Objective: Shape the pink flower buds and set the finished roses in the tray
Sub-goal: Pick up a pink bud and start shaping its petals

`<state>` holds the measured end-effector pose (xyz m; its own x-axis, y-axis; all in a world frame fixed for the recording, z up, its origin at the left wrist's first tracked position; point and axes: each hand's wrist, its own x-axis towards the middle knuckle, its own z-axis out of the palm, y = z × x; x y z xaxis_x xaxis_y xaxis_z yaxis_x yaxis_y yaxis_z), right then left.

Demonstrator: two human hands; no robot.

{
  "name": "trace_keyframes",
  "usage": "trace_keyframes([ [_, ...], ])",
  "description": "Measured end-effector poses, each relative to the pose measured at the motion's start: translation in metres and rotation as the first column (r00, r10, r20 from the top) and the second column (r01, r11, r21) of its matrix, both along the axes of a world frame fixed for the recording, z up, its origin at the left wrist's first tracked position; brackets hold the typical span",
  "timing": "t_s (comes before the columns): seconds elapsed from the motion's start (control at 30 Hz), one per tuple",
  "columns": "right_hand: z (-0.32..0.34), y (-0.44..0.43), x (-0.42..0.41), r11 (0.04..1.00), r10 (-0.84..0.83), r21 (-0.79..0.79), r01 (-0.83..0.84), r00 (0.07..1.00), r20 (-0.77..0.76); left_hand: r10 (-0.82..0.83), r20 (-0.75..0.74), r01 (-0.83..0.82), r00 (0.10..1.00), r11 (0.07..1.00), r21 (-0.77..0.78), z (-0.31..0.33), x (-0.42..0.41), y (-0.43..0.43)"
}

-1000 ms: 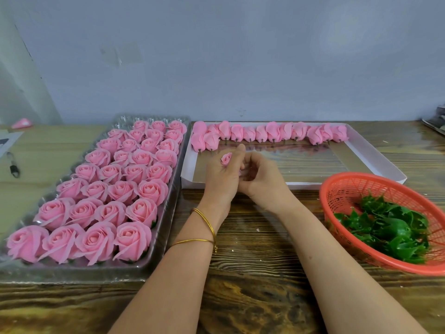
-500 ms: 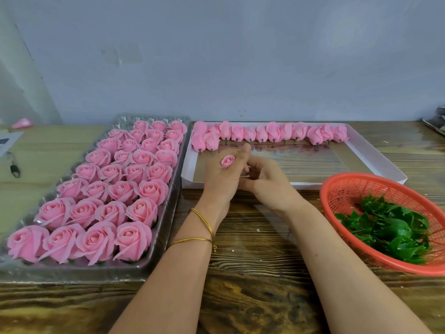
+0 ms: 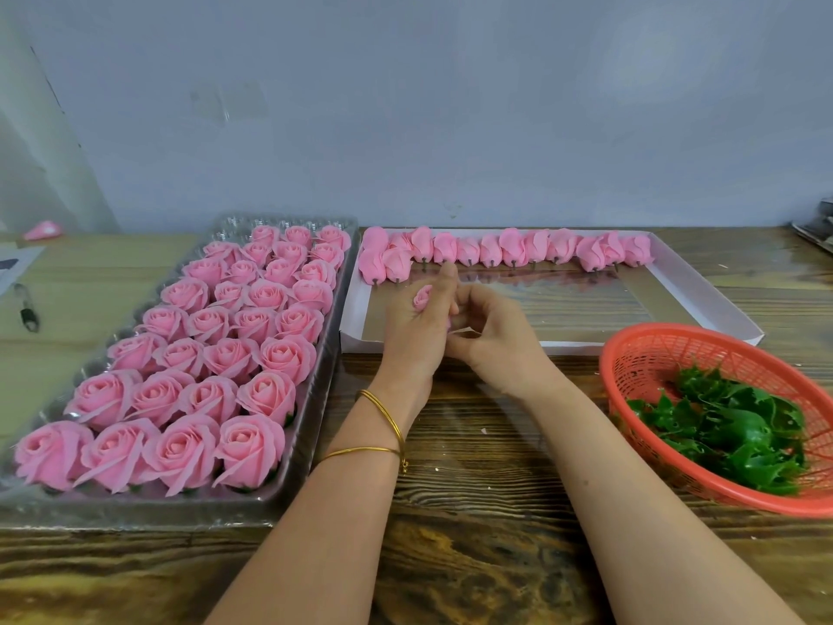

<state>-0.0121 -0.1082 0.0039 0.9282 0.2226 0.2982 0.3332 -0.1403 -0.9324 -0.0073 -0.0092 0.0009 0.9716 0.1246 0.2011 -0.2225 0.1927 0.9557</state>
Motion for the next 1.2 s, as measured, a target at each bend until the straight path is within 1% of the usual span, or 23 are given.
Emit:
trace_keyframes([
  [0.07, 0.001, -0.002, 0.0, 0.999, 0.032, -0.004, -0.032, 0.999, 0.0, -0.011, 0.023, 0.01, 1.0, 1.0, 0.015, 0.001, -0.002, 0.001],
  [0.13, 0.002, -0.003, -0.001, 0.998, 0.058, -0.01, -0.058, 0.998, -0.015, -0.008, 0.014, 0.008, 1.0, 1.0, 0.016, 0.003, -0.003, 0.002],
  [0.33, 0.006, -0.002, -0.006, 0.99, 0.126, 0.068, -0.122, 0.99, -0.064, 0.004, 0.02, -0.005, 1.0, 0.999, 0.037, 0.001, 0.0, 0.0],
  [0.5, 0.007, -0.002, -0.005, 0.997, 0.079, 0.028, -0.078, 0.995, -0.067, 0.028, 0.005, -0.028, 1.0, 0.999, 0.015, 0.001, 0.002, 0.0],
  [0.67, 0.002, 0.0, -0.001, 1.0, 0.006, -0.02, -0.007, 0.999, -0.036, 0.037, -0.041, -0.039, 0.998, 0.998, -0.053, 0.003, 0.001, -0.002],
  [0.8, -0.002, 0.0, 0.0, 0.999, -0.033, -0.037, 0.033, 0.999, 0.001, 0.027, -0.042, -0.028, 0.999, 0.999, -0.029, 0.004, -0.001, -0.001],
  [0.93, 0.0, -0.001, 0.0, 0.999, -0.014, -0.045, 0.015, 1.0, 0.017, 0.031, -0.036, -0.03, 0.999, 0.999, 0.029, 0.003, -0.002, 0.0],
  [1.1, 0.006, -0.004, -0.004, 0.998, 0.055, -0.02, -0.056, 0.998, -0.036, -0.014, -0.038, 0.015, 0.999, 0.999, 0.037, 0.004, -0.003, 0.003],
  [1.2, 0.009, -0.004, -0.007, 0.996, 0.089, -0.003, -0.089, 0.995, -0.046, -0.01, -0.028, 0.011, 1.0, 0.998, 0.056, 0.005, -0.004, 0.003],
])
